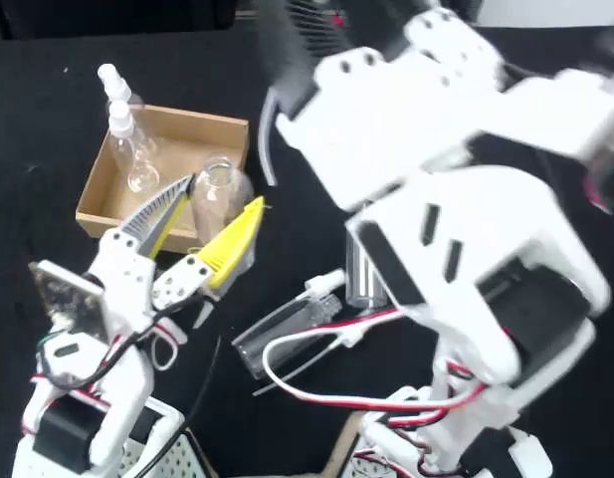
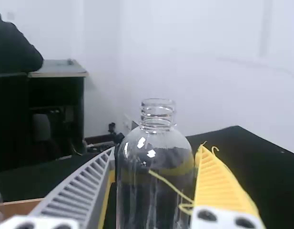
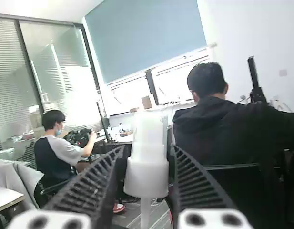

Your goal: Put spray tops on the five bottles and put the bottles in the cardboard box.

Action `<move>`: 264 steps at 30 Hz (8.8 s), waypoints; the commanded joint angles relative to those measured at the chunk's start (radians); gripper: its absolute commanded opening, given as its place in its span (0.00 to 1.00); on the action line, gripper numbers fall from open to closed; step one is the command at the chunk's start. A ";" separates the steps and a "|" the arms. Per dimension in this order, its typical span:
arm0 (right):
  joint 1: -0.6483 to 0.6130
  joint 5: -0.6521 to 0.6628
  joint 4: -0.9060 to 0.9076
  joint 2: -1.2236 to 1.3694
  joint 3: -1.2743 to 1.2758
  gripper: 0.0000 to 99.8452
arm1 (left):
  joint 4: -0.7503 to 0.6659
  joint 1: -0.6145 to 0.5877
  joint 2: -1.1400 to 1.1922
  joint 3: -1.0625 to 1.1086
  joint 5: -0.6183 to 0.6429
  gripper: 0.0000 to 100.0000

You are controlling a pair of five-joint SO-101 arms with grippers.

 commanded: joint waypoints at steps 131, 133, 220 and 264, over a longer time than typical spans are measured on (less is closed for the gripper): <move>-0.106 0.157 0.057 -0.588 0.891 0.25 | -0.140 0.125 -0.006 0.035 -0.003 0.23; -0.101 0.157 0.057 -0.588 0.843 0.21 | -0.140 0.125 -0.006 0.035 -0.003 0.23; 0.654 0.158 -0.110 -0.492 1.759 0.07 | -1.082 -0.288 1.128 0.050 -0.002 0.24; 0.655 0.158 -0.117 -0.490 1.790 0.07 | -1.568 -0.320 1.916 -0.269 0.005 0.24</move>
